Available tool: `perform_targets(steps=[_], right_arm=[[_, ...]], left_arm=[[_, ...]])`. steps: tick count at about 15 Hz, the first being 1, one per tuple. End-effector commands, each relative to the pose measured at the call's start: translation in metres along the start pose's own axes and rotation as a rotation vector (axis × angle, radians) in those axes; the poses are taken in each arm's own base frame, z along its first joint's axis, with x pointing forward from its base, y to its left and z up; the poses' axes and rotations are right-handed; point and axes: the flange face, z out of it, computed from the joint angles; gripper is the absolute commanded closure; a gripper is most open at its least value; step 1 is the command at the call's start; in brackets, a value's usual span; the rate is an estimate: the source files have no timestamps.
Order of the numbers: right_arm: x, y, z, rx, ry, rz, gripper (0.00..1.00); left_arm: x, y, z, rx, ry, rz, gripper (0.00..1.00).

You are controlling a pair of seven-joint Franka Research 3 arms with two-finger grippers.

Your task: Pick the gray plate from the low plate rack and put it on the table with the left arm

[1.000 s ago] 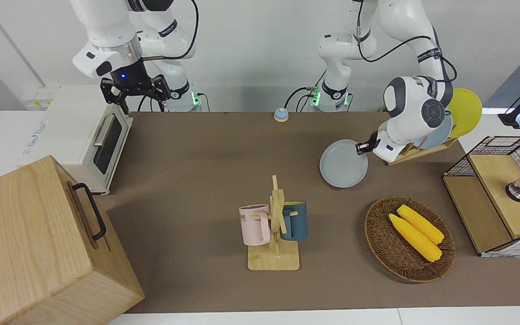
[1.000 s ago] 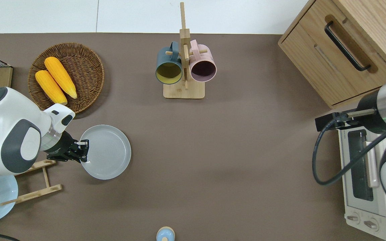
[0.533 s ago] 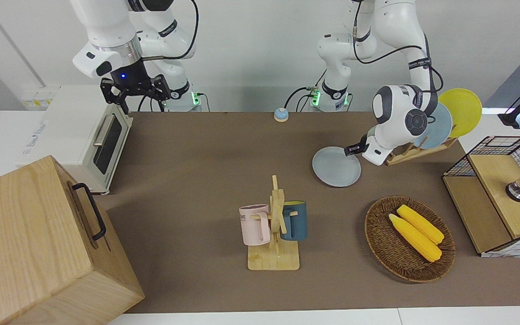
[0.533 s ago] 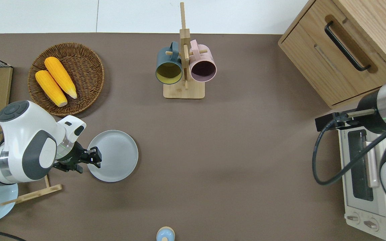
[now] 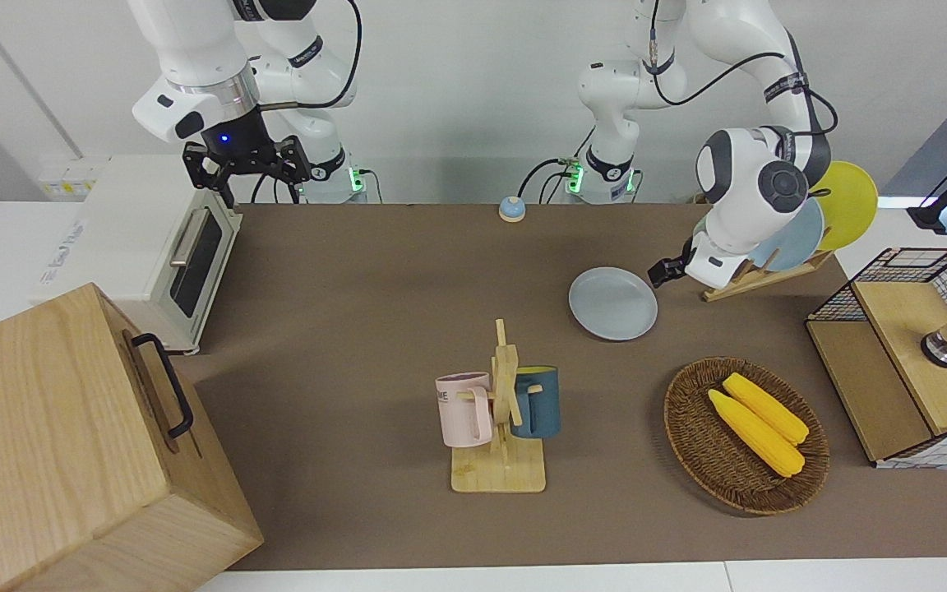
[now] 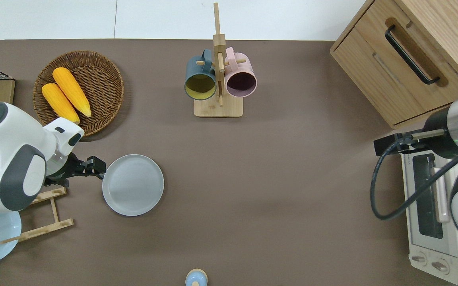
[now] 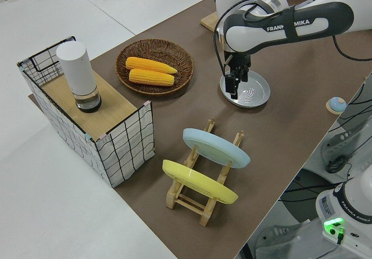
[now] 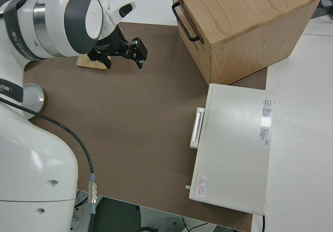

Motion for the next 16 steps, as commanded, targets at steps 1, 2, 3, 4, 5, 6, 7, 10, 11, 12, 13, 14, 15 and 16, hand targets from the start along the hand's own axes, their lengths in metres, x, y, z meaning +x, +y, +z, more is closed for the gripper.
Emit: perform_targets(steps=[1,2,3,4,5,6,7,10,11,12,13,14,15,16], right_arm=[[-0.002,0.001,-0.004,-0.002,-0.002,0.014,0.017],[-0.002,0.001,-0.004,-0.002,-0.002,0.014,0.017],[-0.002,0.001,-0.004,-0.002,-0.001,0.014,0.017],[-0.002,0.001,-0.004,-0.002,-0.002,0.014,0.017],[-0.002,0.001,-0.004,-0.002,-0.004,0.014,0.017],[-0.002,0.001,-0.004,-0.002,-0.002,0.014,0.017],[-0.002,0.001,-0.004,-0.002,-0.002,0.014,0.017],[-0.002,0.001,-0.004,-0.002,-0.001,0.014,0.017],[-0.002,0.002,-0.004,-0.002,-0.002,0.015,0.017],[-0.002,0.001,-0.004,-0.002,-0.002,0.014,0.017],[-0.002,0.001,-0.004,-0.002,-0.004,0.014,0.017],[-0.002,0.001,-0.004,-0.002,-0.001,0.014,0.017],[-0.002,0.001,-0.004,-0.002,-0.002,0.014,0.017],[-0.002,0.001,-0.004,-0.001,-0.002,0.014,0.017]], left_arm=[[-0.003,-0.021,-0.073,0.02,-0.01,-0.026,0.01],[-0.007,-0.023,-0.105,0.014,-0.004,-0.03,0.01],[-0.012,-0.025,-0.129,0.01,0.005,-0.036,0.01],[-0.016,-0.029,-0.15,0.006,0.018,-0.04,0.01],[-0.023,-0.03,-0.165,0.006,0.012,-0.039,0.01],[-0.027,-0.032,-0.173,0.004,0.005,-0.042,0.01],[-0.029,-0.031,-0.18,-0.003,0.01,-0.038,0.01],[-0.035,-0.039,-0.204,-0.042,0.032,-0.052,0.01],[-0.038,-0.039,-0.209,-0.043,0.035,-0.055,0.01],[-0.039,-0.041,-0.213,-0.044,0.04,-0.065,0.01],[-0.038,-0.039,-0.216,-0.046,0.052,-0.07,0.01],[-0.039,-0.038,-0.216,-0.046,0.052,-0.073,0.01],[-0.038,-0.036,-0.216,-0.044,0.052,-0.07,0.01],[-0.04,-0.036,-0.22,-0.046,0.056,-0.07,0.01]])
